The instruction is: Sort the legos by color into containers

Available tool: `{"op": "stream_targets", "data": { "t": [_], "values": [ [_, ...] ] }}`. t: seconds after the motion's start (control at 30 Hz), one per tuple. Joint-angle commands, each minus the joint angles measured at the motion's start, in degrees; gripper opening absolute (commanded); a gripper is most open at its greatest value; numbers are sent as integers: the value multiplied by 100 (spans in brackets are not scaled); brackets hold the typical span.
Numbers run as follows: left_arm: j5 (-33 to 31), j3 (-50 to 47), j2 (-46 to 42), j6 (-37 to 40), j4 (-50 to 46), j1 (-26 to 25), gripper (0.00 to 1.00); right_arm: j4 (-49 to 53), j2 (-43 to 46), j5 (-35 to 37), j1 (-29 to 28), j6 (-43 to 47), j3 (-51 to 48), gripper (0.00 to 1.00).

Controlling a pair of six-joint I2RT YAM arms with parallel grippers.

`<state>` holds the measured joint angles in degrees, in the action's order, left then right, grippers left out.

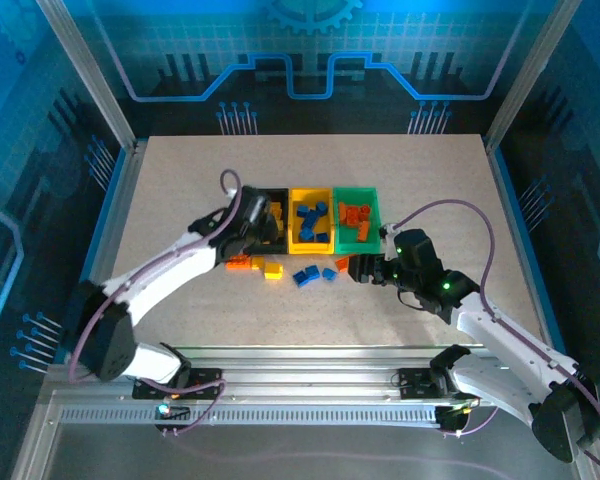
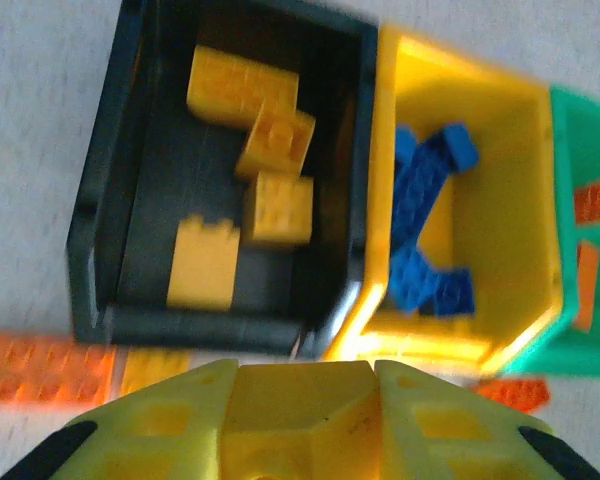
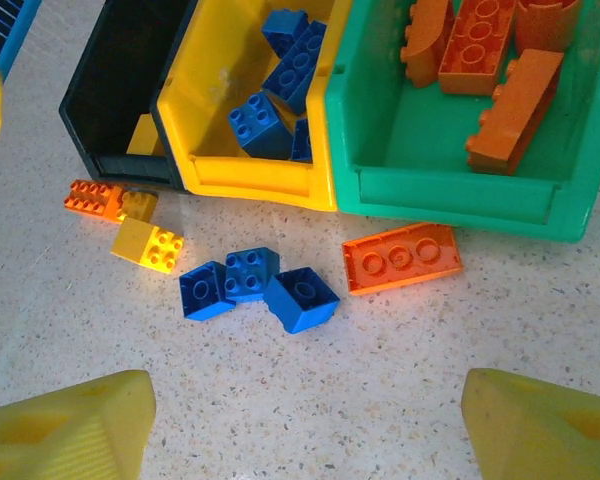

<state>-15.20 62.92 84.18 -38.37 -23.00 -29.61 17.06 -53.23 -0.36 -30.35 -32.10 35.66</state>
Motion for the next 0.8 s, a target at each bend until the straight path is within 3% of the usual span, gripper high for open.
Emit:
{"op": "stream_targets", "data": {
  "t": [0.0,0.43,0.6,0.77],
  "values": [
    [-273,645,881,372,-176,280,28,94,124,175,-6,2,2,82],
    [-836,2353,2642,523,-802,748,32,219,365,184,38,-56,-50,82],
    [-646,2388,2524,420,-776,745,68,297,501,268,47,-121,-42,83],
    [-304,2118,1848,296,-530,677,93,392,578,322,69,-104,-7,86]
  ]
}}
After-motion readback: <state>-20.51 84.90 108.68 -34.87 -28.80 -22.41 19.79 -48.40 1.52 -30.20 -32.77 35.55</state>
